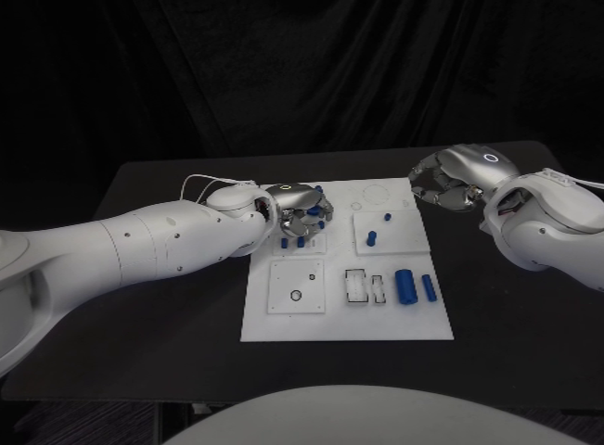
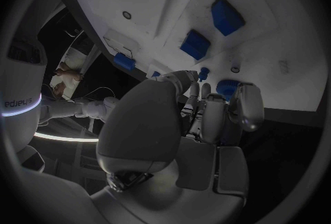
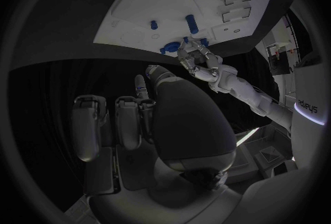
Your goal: Assemble the parts on the task board
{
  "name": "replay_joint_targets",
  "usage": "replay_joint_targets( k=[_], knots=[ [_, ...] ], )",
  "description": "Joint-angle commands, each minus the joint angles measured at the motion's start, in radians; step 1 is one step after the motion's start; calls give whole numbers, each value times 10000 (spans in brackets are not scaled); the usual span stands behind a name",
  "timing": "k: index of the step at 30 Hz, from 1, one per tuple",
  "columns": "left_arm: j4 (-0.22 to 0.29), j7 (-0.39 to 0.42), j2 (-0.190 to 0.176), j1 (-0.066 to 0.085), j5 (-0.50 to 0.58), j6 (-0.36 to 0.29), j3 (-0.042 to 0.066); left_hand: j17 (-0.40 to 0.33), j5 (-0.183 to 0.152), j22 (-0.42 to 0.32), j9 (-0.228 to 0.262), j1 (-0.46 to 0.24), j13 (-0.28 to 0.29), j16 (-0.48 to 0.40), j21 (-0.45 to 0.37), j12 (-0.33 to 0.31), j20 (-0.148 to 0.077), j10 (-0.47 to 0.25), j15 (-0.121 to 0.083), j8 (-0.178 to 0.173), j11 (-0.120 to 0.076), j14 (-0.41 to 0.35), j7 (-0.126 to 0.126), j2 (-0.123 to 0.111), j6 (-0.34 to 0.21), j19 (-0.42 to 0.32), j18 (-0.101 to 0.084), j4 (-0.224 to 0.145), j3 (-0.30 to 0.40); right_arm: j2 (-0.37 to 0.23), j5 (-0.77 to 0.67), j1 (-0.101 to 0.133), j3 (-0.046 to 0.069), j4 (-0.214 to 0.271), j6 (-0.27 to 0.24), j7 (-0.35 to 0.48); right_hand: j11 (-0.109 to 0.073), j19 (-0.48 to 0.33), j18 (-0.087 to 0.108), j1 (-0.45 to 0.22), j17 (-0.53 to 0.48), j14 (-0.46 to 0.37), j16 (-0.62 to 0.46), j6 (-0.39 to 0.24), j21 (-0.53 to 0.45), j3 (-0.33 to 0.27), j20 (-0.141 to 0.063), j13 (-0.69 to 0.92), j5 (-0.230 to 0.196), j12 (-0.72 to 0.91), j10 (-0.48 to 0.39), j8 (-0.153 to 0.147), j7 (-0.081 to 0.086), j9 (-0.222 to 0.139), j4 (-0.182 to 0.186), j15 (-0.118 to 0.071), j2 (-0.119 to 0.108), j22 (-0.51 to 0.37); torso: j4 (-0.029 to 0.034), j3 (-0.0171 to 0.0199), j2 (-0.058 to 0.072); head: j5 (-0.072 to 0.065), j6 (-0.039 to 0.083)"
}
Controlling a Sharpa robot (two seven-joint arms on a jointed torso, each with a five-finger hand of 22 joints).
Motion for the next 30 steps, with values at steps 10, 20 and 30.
replay_joint_targets(
  k=[10, 20, 30],
  knots=[
    [-215, -265, 271, -114, -47, 178, 9, 265, -177, 1555, -115, -233, -29, 32, -2, 39, 38, -21, 14, 16, 23, 1, 34, 13, 155, 32, 33, -68, -16, 49, -33, -25, 9, -21, 56, -56, 68, 702, 101, -88, 1931, 831, -18, 51, -39, 70, 76, 2062, 71, -42, 519, 14, -7, -10, 16, 51, 8, 2392, -6, 6, 9, -10, -1],
    [-400, -336, 382, -179, -47, 231, 9, 393, -381, 1623, -226, -326, -13, 108, 121, 268, 59, 152, 29, 86, -23, 170, 104, 134, 479, 258, -17, -189, -69, 32, -33, -28, 9, -4, 134, -77, 68, 701, 102, -101, 1926, 829, -25, 58, -43, 77, 76, 2057, 75, -47, 514, 15, -8, -12, 27, 51, 16, 2391, 24, 1, 12, -58, -1],
    [-462, -320, 430, -245, -47, 64, 9, 580, -371, 1711, -255, -318, -18, 202, 308, 444, 42, 405, 7, 133, -81, 401, 107, 228, 623, 543, -75, -319, -70, 24, -33, -28, 9, 21, 158, -88, 68, 701, 102, -101, 1926, 829, -25, 58, -43, 77, 76, 2057, 75, -47, 514, 15, -8, -12, 27, 51, 16, 2391, 20, -4, 4, -41, -1]
  ],
)
